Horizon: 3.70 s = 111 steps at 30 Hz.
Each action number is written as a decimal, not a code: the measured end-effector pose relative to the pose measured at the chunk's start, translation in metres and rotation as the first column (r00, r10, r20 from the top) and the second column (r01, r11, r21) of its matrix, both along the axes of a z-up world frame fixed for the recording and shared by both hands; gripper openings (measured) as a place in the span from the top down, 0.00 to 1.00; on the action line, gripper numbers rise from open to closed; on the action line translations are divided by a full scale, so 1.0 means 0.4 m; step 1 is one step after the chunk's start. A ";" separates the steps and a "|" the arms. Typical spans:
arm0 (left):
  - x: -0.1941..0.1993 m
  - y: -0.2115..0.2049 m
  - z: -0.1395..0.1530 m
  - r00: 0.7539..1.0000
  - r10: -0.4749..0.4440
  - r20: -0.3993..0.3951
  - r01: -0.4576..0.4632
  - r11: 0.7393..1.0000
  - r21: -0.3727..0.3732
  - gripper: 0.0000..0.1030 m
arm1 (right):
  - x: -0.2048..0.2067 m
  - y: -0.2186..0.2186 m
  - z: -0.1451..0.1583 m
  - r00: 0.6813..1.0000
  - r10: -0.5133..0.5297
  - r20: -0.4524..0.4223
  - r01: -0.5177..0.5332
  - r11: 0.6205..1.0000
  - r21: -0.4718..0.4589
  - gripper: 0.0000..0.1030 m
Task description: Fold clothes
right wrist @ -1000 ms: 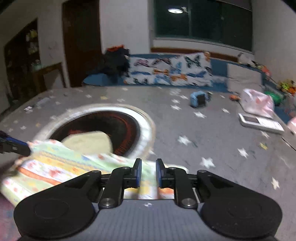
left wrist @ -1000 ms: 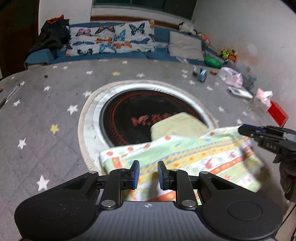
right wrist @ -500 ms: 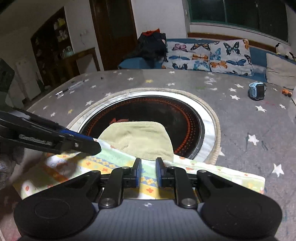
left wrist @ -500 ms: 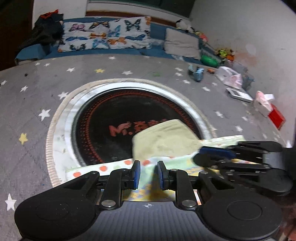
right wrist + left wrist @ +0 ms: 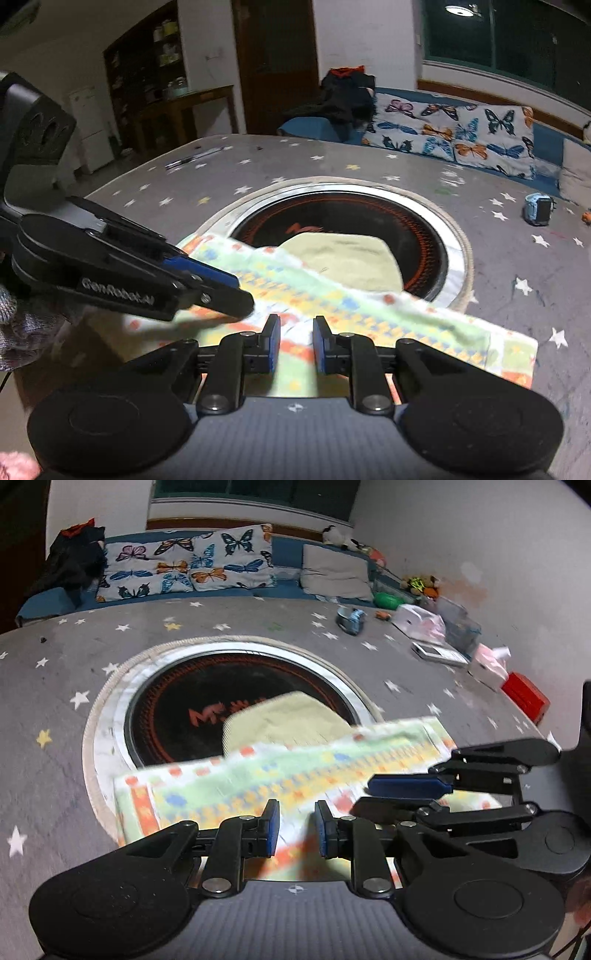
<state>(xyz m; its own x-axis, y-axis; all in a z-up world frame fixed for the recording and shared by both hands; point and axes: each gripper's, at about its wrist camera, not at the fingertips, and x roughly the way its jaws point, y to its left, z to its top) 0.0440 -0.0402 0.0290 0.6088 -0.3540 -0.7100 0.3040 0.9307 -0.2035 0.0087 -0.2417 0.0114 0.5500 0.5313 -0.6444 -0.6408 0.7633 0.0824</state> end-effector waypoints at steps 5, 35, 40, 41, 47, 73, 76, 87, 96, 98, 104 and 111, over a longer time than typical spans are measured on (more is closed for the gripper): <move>-0.074 -0.007 -0.005 0.999 -0.010 0.037 0.009 1.000 0.010 0.78 | -0.076 0.008 0.007 0.998 0.046 0.032 -0.045 0.999 -0.021 0.72; -0.193 0.093 -0.033 0.987 0.149 0.063 -0.144 0.987 -0.072 0.77 | -0.171 -0.110 -0.037 0.997 -0.072 0.001 0.072 0.996 0.051 0.73; -0.197 0.102 -0.030 0.986 0.154 0.062 -0.149 0.986 -0.070 0.77 | -0.169 -0.125 -0.017 0.995 -0.100 0.019 0.099 0.993 0.059 0.73; -0.197 0.102 -0.031 0.986 0.155 0.062 -0.150 0.986 -0.072 0.77 | -0.167 -0.132 -0.016 0.993 -0.112 0.022 0.111 0.992 0.063 0.73; -0.197 0.109 -0.029 0.986 0.157 0.056 -0.152 0.985 -0.079 0.77 | -0.152 -0.195 -0.039 0.977 -0.213 -0.018 0.214 0.975 0.059 0.73; -0.027 0.162 -0.020 0.969 0.245 0.030 -0.245 0.970 -0.011 0.77 | 0.000 -0.183 -0.009 0.965 -0.262 0.017 0.261 0.963 0.064 0.75; -0.003 0.175 -0.027 0.966 0.258 0.023 -0.258 0.966 -0.001 0.77 | 0.045 -0.177 -0.024 0.960 -0.281 0.016 0.280 0.959 0.048 0.75; 0.027 0.184 -0.028 0.966 0.259 0.022 -0.259 0.966 0.010 0.77 | 0.123 -0.184 -0.055 0.943 -0.334 -0.002 0.334 0.942 0.035 0.77; -0.004 0.215 0.001 0.950 0.312 0.028 -0.311 0.950 -0.015 0.68 | 0.030 -0.116 0.008 0.977 -0.191 0.095 0.193 0.981 -0.016 0.65; -0.014 0.230 0.006 0.944 0.329 0.014 -0.329 0.944 -0.039 0.67 | -0.004 -0.081 0.020 0.986 -0.123 0.115 0.127 0.992 -0.029 0.65; -0.058 0.272 0.016 0.925 0.380 -0.024 -0.380 0.918 -0.112 0.60 | -0.108 0.039 0.045 0.982 0.098 0.159 -0.087 0.993 -0.074 0.63; -0.102 0.306 0.008 0.906 0.415 -0.078 -0.423 0.887 -0.188 0.55 | -0.204 0.179 0.024 0.925 0.329 0.191 -0.296 0.938 -0.181 0.61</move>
